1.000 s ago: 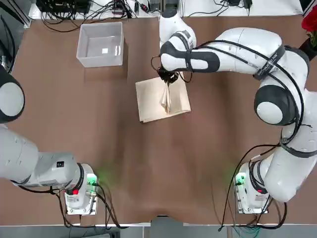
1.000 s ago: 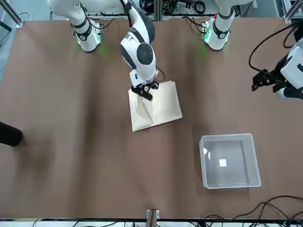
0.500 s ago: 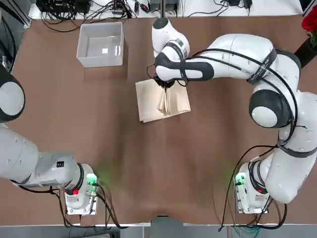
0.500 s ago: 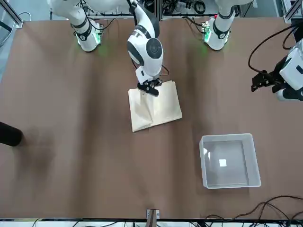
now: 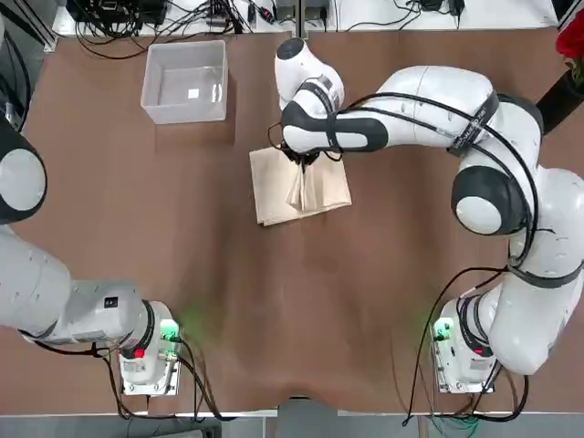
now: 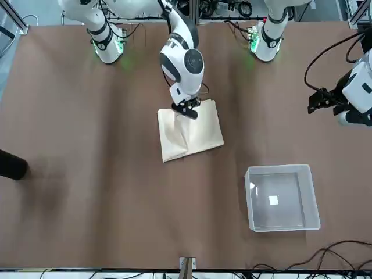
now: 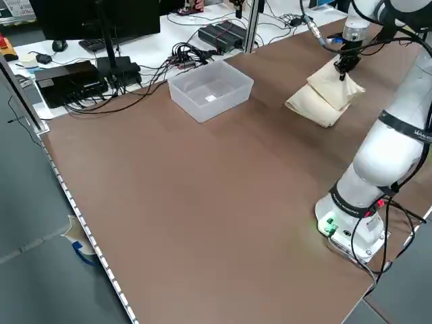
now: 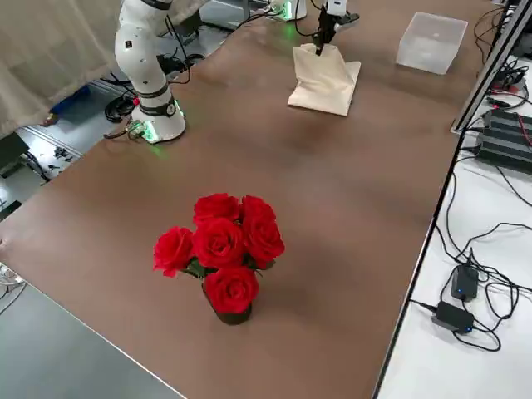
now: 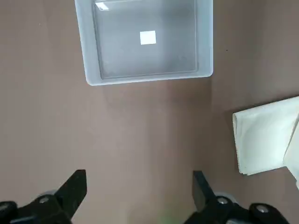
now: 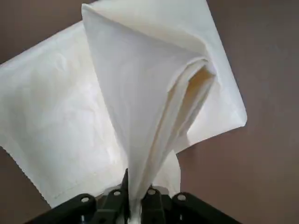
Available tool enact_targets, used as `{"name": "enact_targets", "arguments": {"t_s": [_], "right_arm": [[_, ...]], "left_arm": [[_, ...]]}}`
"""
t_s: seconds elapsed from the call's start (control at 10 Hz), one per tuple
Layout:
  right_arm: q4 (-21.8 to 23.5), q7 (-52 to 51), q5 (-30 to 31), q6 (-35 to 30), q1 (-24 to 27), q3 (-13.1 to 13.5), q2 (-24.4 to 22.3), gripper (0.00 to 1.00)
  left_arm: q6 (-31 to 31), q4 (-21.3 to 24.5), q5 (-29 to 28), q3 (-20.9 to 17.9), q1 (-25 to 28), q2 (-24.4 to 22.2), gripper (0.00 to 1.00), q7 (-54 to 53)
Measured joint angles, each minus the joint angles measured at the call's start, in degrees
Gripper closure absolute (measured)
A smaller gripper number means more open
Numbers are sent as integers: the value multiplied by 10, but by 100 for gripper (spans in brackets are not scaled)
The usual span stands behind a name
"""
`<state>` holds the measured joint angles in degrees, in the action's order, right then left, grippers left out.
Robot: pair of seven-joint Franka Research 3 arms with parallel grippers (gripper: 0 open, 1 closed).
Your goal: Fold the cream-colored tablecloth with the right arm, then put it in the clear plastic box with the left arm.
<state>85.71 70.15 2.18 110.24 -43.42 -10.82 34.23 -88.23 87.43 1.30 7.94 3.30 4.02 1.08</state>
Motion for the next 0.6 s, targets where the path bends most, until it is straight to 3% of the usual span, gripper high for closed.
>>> {"name": "enact_targets", "arguments": {"t_s": [0.6], "right_arm": [[-40,4,0,-12,-2,0,17,81]], "left_arm": [[0,0,0,0,0,0,0,0]]}}
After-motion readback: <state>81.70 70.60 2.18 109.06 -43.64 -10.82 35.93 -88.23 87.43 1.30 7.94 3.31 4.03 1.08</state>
